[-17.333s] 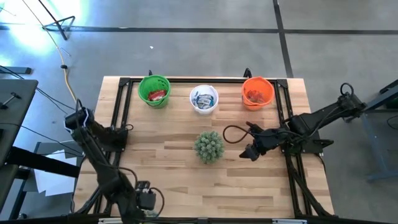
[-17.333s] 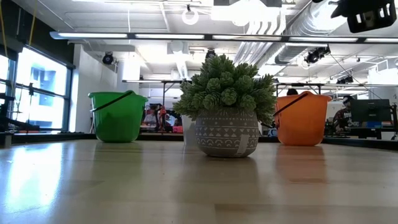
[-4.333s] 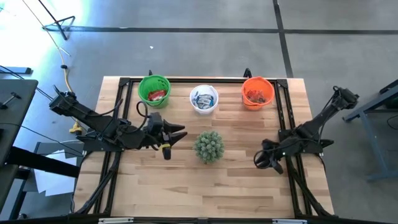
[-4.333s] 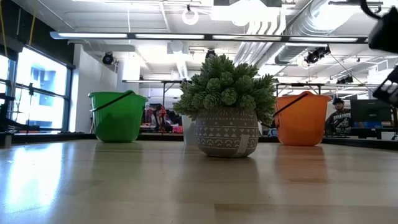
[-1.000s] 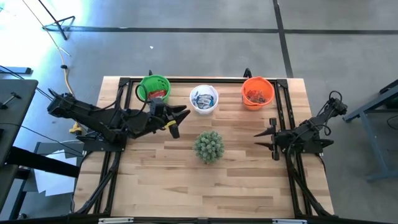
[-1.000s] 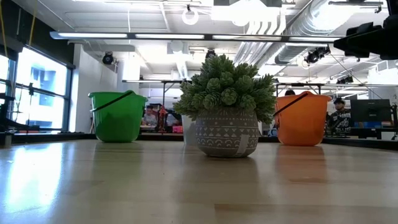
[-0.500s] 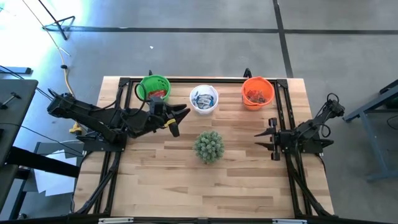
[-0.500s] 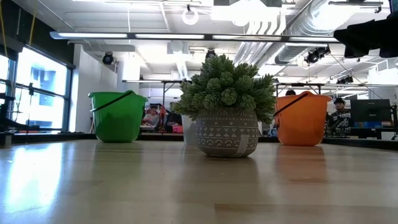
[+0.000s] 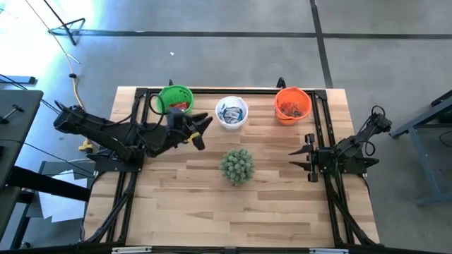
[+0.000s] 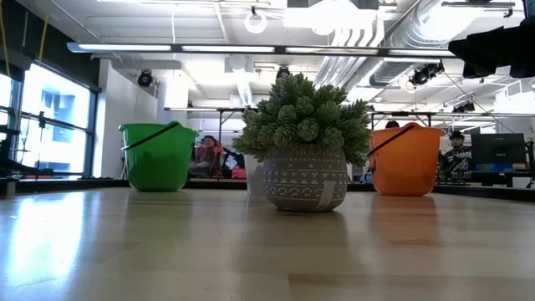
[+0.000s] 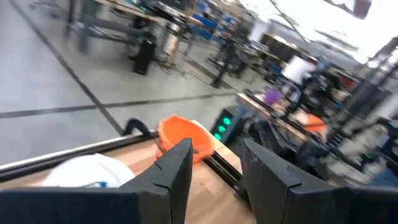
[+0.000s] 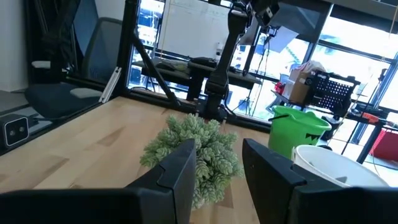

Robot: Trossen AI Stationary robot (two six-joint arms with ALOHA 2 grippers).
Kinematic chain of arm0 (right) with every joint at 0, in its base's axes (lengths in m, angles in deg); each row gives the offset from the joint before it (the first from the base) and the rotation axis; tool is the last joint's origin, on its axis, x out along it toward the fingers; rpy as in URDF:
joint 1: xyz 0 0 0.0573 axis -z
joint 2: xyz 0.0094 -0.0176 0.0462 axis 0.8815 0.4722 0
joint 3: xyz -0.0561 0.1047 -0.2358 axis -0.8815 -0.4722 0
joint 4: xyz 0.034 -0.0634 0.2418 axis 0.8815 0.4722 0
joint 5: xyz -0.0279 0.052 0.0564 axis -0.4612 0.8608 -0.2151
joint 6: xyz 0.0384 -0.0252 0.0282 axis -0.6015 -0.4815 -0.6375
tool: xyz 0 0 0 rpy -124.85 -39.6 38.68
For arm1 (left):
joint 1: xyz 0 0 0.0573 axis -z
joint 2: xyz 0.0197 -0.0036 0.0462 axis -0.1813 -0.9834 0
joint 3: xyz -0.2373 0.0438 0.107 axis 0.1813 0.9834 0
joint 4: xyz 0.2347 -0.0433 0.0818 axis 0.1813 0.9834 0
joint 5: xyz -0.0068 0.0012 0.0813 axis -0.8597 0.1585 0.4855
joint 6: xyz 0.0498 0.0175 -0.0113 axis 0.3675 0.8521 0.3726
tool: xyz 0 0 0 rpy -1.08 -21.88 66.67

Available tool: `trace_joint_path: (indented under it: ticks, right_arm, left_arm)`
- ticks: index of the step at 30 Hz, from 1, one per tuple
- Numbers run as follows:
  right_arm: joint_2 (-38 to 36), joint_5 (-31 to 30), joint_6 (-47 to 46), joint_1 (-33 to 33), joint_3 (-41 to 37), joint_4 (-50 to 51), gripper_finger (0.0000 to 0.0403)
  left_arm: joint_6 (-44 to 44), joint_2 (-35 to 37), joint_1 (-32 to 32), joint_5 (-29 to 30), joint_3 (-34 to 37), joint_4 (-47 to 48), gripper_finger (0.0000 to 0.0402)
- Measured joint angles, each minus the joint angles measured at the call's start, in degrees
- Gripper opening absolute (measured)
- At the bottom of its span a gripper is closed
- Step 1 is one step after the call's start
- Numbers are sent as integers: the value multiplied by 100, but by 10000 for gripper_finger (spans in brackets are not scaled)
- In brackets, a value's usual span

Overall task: Sort candy
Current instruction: Return to Home Position

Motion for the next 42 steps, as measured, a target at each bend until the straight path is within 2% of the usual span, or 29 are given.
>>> trace_joint_path:
  ticks: [3, 5, 10, 14, 20, 24, 28, 32, 35, 42]
  right_arm:
    - [0, 0, -2, 0, 0, 0, 129]
    - [0, -1, 0, 0, 0, 0, 129]
    - [0, 0, 0, 0, 0, 0, 129]
    - [0, -1, 0, 0, -2, 0, 129]
    - [1, 0, 0, 0, -2, 0, 129]
    - [2, 0, -1, -1, -3, 0, 129]
    - [2, 0, -1, 0, -4, 1, 129]
    - [2, 0, -2, 0, -4, 0, 129]
    - [2, -1, -1, 0, -4, 1, 129]
    - [2, 0, 0, 0, -4, 0, 129]
  left_arm:
    - [-110, 0, -4, -42, 0, 12, 122]
    - [115, 0, -26, -691, 0, 40, 122]
    - [957, -86, -245, -2983, -5, 213, 122]
    - [1542, -112, -437, -3938, -9, 442, 122]
    - [2012, -86, -688, -5528, 0, 1330, 122]
    - [2414, -81, -691, -5953, 116, 1375, 122]
    - [2470, -27, -679, -6559, 682, 648, 122]
    - [2150, 503, -715, -6708, 1560, -622, 122]
    - [2091, 937, -776, -6502, 2203, -1196, 122]
    - [1917, 1966, -789, -4935, 3188, -1314, 122]
